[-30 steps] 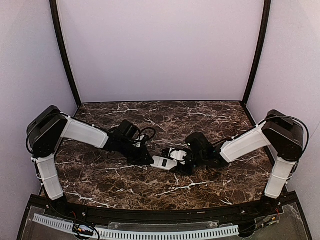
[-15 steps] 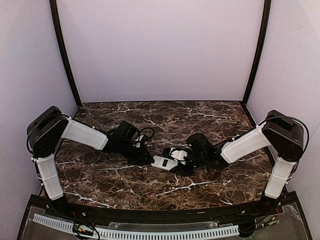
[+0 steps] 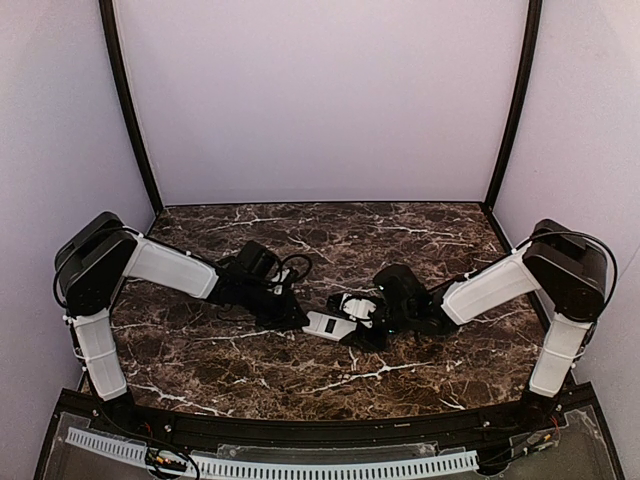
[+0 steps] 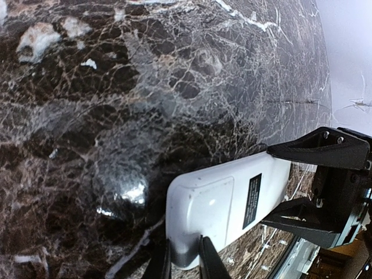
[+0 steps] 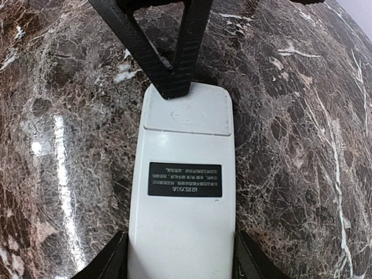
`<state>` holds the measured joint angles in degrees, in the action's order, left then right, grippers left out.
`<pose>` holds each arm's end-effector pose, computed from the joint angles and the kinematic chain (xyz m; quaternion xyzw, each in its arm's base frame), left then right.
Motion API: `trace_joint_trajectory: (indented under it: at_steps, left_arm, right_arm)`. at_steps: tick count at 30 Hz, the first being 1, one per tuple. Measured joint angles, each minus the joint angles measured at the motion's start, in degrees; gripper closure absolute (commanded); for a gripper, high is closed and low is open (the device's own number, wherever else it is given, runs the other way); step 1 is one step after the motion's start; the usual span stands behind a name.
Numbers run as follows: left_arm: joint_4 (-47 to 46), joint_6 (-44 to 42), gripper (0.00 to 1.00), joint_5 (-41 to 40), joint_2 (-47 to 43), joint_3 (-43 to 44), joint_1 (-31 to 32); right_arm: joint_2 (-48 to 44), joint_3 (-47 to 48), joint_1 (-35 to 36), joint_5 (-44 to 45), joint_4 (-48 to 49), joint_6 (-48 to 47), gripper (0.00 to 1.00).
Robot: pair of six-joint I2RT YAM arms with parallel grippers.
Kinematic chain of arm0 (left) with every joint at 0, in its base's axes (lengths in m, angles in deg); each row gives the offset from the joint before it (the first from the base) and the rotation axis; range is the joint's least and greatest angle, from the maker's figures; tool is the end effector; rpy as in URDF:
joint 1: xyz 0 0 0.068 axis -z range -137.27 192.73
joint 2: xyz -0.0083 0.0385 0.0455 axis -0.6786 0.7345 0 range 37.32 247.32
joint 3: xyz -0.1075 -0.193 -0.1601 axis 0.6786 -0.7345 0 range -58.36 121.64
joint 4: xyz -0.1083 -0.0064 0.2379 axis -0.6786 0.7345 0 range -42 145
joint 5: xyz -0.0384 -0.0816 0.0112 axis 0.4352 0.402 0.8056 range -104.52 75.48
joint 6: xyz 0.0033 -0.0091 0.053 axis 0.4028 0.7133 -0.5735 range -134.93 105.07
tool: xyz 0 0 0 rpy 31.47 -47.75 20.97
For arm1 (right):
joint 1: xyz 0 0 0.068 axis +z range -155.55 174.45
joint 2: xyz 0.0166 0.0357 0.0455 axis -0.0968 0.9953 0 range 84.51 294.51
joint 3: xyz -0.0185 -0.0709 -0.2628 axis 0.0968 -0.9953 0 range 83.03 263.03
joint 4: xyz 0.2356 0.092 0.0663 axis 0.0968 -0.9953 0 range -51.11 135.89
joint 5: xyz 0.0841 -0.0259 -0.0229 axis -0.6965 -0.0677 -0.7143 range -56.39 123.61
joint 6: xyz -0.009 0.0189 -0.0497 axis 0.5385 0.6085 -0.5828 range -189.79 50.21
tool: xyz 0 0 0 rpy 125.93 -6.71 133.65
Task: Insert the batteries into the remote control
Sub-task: Press the battery cover on the remote control.
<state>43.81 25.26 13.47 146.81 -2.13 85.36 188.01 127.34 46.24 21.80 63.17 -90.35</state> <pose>0.2622 -0.2640 0.1223 0.1039 0.9071 -0.3943 0.1046 0.2044 0.2714 0.1177 -0.5700 0.7085 0.1996 0.3650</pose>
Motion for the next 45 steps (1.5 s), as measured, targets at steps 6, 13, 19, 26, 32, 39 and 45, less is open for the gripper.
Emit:
trace_joint_trajectory:
  at_steps: [6,13,19,26,32,39,45]
  left_arm:
    - [0.9,0.3,0.81,-1.4,-0.1,0.4,0.4]
    - [4.9,-1.6,0.73,-9.5,-0.4,3.0,3.6]
    - [6.9,-3.1,0.71,-12.3,-0.3,4.3,4.8]
    - [7.1,-3.5,0.71,-13.3,-0.2,4.5,5.4]
    - [7.3,-3.5,0.71,-14.1,-0.2,4.8,5.8]
    - [8.2,-2.0,0.71,-15.8,0.0,5.6,6.6]
    - [8.0,1.0,0.69,-16.1,0.1,5.6,6.7]
  right_arm:
    - [0.0,0.3,-0.3,-0.5,-0.7,0.0,1.00]
    - [0.1,0.7,-0.7,-1.2,-1.2,-0.3,1.00]
    - [0.3,1.1,-1.0,-1.9,-1.9,-0.4,1.00]
    - [0.6,2.0,-1.3,-2.7,-3.4,-0.1,1.00]
    - [0.8,2.5,-1.3,-2.8,-4.2,-0.1,1.00]
    - [0.9,2.7,-1.3,-2.9,-4.5,-0.1,1.00]
    - [0.9,2.8,-1.4,-2.9,-4.7,-0.1,1.00]
